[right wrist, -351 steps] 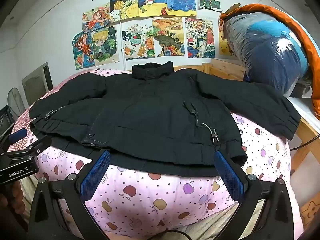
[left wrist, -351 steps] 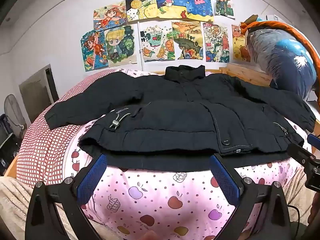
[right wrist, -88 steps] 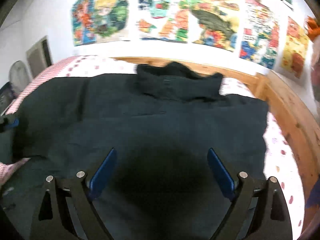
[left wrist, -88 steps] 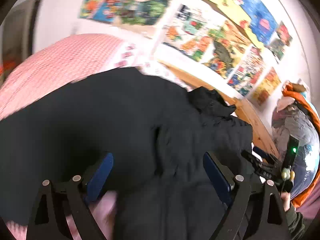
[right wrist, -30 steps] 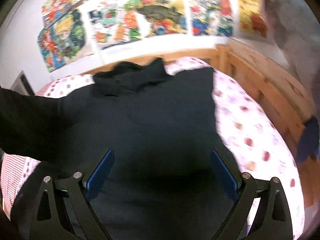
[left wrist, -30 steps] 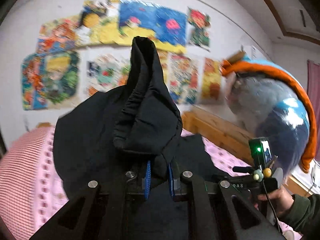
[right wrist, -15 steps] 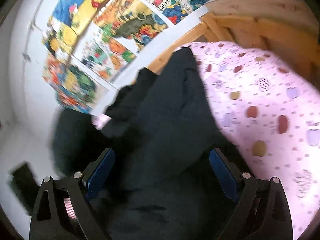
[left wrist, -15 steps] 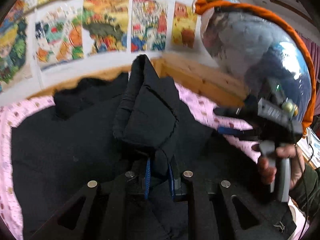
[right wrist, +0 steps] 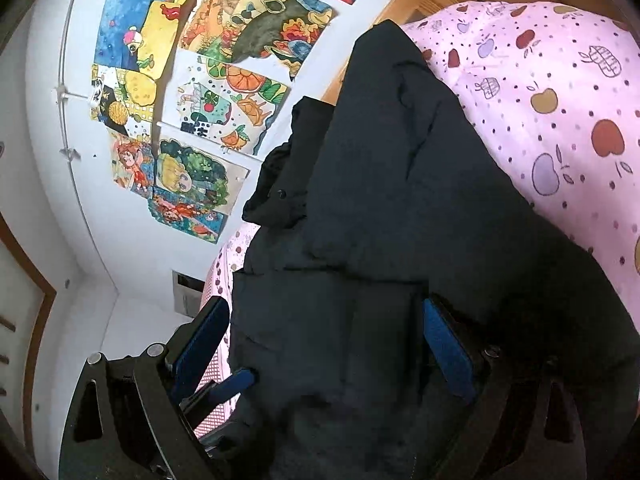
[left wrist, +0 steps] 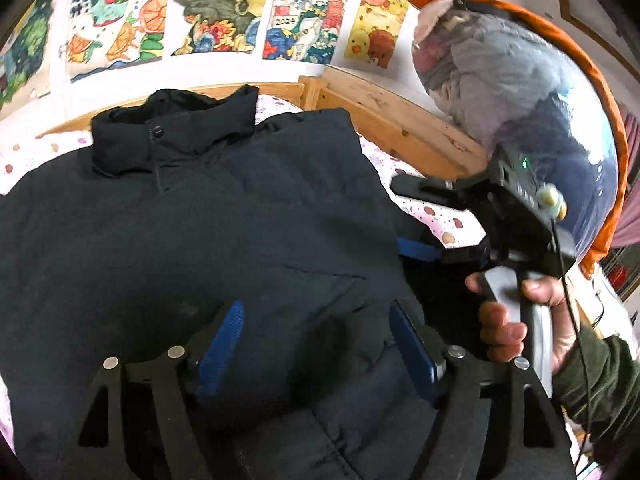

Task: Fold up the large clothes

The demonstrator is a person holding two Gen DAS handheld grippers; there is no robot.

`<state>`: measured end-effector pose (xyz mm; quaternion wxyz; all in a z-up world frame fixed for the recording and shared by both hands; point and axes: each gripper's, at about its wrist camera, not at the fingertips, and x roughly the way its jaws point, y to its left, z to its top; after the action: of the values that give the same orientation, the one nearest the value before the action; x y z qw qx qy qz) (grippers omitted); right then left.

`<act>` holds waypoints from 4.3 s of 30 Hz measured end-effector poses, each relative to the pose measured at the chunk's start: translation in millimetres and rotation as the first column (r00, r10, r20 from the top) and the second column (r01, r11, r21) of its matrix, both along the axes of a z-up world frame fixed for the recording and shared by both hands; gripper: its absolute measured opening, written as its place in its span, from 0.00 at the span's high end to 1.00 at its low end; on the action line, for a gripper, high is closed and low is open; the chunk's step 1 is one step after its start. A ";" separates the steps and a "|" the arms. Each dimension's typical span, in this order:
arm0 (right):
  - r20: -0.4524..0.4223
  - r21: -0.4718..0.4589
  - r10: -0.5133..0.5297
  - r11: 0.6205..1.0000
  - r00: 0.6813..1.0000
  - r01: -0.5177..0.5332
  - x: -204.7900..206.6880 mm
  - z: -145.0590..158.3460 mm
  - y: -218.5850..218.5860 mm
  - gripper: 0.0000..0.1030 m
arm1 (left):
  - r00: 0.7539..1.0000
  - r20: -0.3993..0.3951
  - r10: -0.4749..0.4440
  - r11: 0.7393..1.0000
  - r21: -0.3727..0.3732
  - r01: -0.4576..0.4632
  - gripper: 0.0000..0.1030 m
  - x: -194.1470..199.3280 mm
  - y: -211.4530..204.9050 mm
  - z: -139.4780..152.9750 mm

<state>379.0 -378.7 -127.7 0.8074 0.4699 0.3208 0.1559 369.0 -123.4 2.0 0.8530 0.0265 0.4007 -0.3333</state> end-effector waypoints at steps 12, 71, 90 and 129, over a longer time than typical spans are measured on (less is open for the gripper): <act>-0.186 -0.364 -0.046 0.931 0.982 -0.026 -8.9 15.8 46.0 0.75 | 0.926 0.068 0.371 0.922 0.092 -0.376 0.21 17.5 134.0 17.3; -0.007 -0.800 0.052 0.599 0.999 -0.037 90.1 132.9 58.0 0.33 | 0.905 0.244 0.349 0.897 0.194 -0.398 0.12 189.0 119.3 33.8; -0.058 -0.567 -0.100 0.822 0.993 0.049 209.9 96.8 46.8 0.94 | 0.941 0.178 0.287 0.927 0.195 -0.319 0.94 243.1 71.1 6.0; -0.100 -0.639 0.038 0.764 0.994 -0.094 228.9 76.0 78.7 0.71 | 0.965 -0.048 0.257 0.965 -0.032 -0.259 0.45 286.4 59.4 -17.0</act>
<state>607.9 -300.1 -51.7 0.8997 0.1598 0.4036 0.0460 655.5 -63.9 -15.1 0.8805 -0.0493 0.4130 -0.2274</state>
